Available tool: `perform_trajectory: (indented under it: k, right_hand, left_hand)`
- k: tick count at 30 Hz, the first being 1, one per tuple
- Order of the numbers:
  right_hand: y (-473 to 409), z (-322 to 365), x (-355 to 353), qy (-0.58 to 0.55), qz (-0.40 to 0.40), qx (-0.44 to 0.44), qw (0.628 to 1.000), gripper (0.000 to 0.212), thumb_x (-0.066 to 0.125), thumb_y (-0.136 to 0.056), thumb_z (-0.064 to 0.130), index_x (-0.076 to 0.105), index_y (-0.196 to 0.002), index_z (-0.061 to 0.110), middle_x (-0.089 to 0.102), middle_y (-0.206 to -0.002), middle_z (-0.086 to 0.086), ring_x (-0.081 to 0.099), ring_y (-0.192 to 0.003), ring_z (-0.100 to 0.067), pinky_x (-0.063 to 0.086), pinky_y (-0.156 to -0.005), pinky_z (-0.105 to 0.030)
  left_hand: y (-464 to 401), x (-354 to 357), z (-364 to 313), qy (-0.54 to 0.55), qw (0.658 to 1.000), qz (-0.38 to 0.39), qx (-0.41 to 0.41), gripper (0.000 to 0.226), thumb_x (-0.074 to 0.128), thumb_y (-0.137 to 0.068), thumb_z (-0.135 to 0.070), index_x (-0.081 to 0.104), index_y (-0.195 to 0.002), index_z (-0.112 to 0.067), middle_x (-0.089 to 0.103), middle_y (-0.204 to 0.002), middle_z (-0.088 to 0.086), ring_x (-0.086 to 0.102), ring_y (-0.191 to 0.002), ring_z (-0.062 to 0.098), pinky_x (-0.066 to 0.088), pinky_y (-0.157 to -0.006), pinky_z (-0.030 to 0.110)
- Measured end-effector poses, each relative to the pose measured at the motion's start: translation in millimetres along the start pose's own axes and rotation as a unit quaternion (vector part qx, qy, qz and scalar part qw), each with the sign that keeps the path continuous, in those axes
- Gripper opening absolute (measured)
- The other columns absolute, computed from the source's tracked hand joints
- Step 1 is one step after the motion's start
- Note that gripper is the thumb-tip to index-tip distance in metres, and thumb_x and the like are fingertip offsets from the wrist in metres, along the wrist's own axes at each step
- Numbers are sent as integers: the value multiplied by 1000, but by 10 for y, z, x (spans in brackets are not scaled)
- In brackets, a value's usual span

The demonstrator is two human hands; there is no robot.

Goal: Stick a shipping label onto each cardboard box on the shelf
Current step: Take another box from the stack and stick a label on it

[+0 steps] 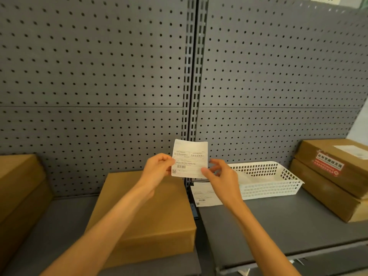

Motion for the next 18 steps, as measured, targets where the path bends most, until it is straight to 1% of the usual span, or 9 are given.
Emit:
perform_trajectory:
  k: [2,3,4,5,7,11,13,16,18]
  right_hand:
    - [-8,17,119,-6,31,19,999,14,64,-90,28,60,-95,15,63,-89,3,59,-80,-6,44,-63,-13]
    - [0,31,187,-10,43,19,999,14,63,-90,26,61,-87,13,66,-88,2,62,-81,-11,47,-65,-16]
    - [6,45,260,-19,54,21,998,16,63,-90,25,62,-82,11,68,-88,-1,64,-84,-16,50,-69,-22]
    - [18,73,329,-22,63,22,997,18,62,-91,25,63,-81,10,69,-88,-4,65,-85,-18,52,-73,-28]
    - [48,160,464,-28,77,19,996,20,63,-90,24,65,-82,6,70,-87,-7,66,-83,-18,52,-73,-31]
    - [105,274,760,-27,112,21,993,20,63,-90,25,66,-81,8,67,-77,1,60,-70,-9,44,-58,-15]
    - [153,305,900,-23,133,24,991,18,63,-90,25,65,-80,11,66,-77,2,59,-70,-8,44,-59,-15]
    - [235,314,1065,3,161,27,987,17,63,-90,26,66,-83,12,68,-84,0,63,-78,-13,50,-69,-24]
    - [278,303,1145,21,173,23,984,16,62,-90,29,67,-85,14,68,-86,1,64,-80,-13,54,-74,-28]
  left_hand:
    - [28,-106,26,7,1000,-5,-4,14,53,-94,-12,62,-97,-2,72,-98,4,68,-94,16,52,-76,22]
    - [44,-166,42,9,1000,-9,-5,13,53,-94,-11,62,-96,-2,72,-98,4,68,-94,17,53,-78,24]
    - [57,-236,62,10,1000,-16,-8,14,53,-94,-11,62,-96,-1,72,-97,5,68,-95,18,53,-80,25]
    - [73,-313,85,7,1000,-23,-11,14,53,-94,-12,62,-96,-1,72,-97,5,68,-95,19,54,-80,25]
    - [122,-464,123,-6,999,-35,-16,15,54,-94,-14,61,-99,-1,72,-97,4,67,-93,17,52,-76,22]
    - [233,-731,162,-78,996,-47,2,18,63,-89,-14,55,-102,-4,67,-96,-3,63,-85,8,47,-61,10]
    - [265,-850,198,-104,993,-47,10,18,65,-87,-7,51,-98,-5,63,-92,-5,61,-83,5,47,-59,6]
    - [292,-1029,302,-137,989,-54,10,23,68,-83,-2,48,-87,-13,63,-91,-2,63,-85,13,51,-65,15]
    - [325,-1113,378,-155,986,-54,4,26,69,-82,-1,48,-86,-16,63,-93,0,63,-86,15,52,-69,20]
Point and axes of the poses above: each hand's wrist, its own y-axis away from the middle knuckle, its own x-axis out of the palm, z = x × y, the point moved 6 cm from there along -y, towards the middle knuckle
